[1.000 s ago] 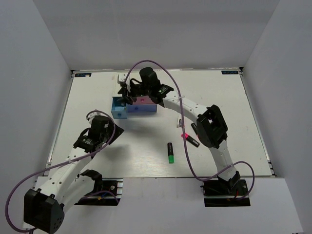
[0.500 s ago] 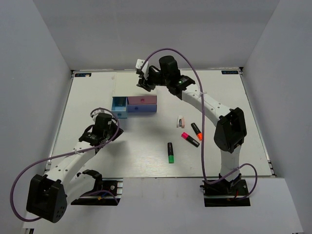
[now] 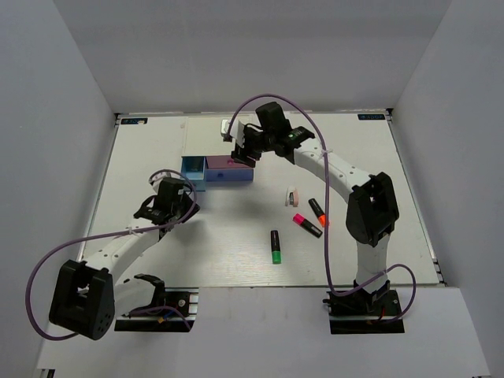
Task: Sort the stationery into containers
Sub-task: Close the drawer in the storage box.
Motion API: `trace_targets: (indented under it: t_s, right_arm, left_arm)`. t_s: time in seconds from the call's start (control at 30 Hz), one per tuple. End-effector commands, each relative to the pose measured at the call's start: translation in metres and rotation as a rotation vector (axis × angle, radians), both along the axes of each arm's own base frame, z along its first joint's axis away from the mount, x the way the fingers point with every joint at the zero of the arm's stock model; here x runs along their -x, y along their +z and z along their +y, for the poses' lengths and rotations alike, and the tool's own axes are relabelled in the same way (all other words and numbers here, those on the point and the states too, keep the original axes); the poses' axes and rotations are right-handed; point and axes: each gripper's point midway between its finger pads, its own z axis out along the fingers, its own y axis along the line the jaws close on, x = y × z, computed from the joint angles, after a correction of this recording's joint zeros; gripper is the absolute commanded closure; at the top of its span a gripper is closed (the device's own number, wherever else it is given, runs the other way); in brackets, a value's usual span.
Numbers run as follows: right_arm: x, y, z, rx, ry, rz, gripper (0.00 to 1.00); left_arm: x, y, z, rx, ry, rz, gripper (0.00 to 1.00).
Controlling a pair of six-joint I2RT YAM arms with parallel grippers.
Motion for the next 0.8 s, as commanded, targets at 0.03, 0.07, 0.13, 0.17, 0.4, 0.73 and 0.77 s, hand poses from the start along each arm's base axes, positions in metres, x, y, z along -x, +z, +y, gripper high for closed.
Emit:
trace_targets:
  t_s: [0.03, 0.07, 0.13, 0.17, 0.4, 0.73, 0.77]
  right_arm:
    - [-0.001, 0.002, 0.000, 0.014, 0.010, -0.027, 0.34]
    - [-0.002, -0.002, -0.001, 0.022, 0.004, -0.024, 0.34]
    - [-0.004, -0.006, 0.000, 0.032, 0.006, -0.029, 0.34]
    - [-0.007, -0.009, -0.001, 0.041, -0.002, -0.027, 0.35]
    - [-0.011, -0.021, 0.001, 0.074, -0.003, -0.014, 0.59]
    - [-0.005, -0.030, -0.002, 0.099, 0.022, 0.015, 0.74]
    - [-0.003, -0.031, -0.001, 0.100, 0.031, 0.017, 0.74]
  left_arm:
    - [-0.023, 0.026, 0.000, 0.001, 0.009, -0.092, 0.60]
    - [-0.023, 0.022, 0.001, -0.009, 0.002, -0.083, 0.59]
    - [-0.025, 0.024, 0.000, -0.006, 0.003, -0.093, 0.59]
    - [-0.027, 0.024, 0.000, -0.014, -0.005, -0.091, 0.59]
    - [-0.041, 0.035, 0.003, -0.037, -0.001, -0.138, 0.58]
    - [-0.061, 0.050, 0.007, -0.039, 0.028, -0.203, 0.56]
    - [-0.061, 0.050, 0.007, -0.039, 0.028, -0.203, 0.55]
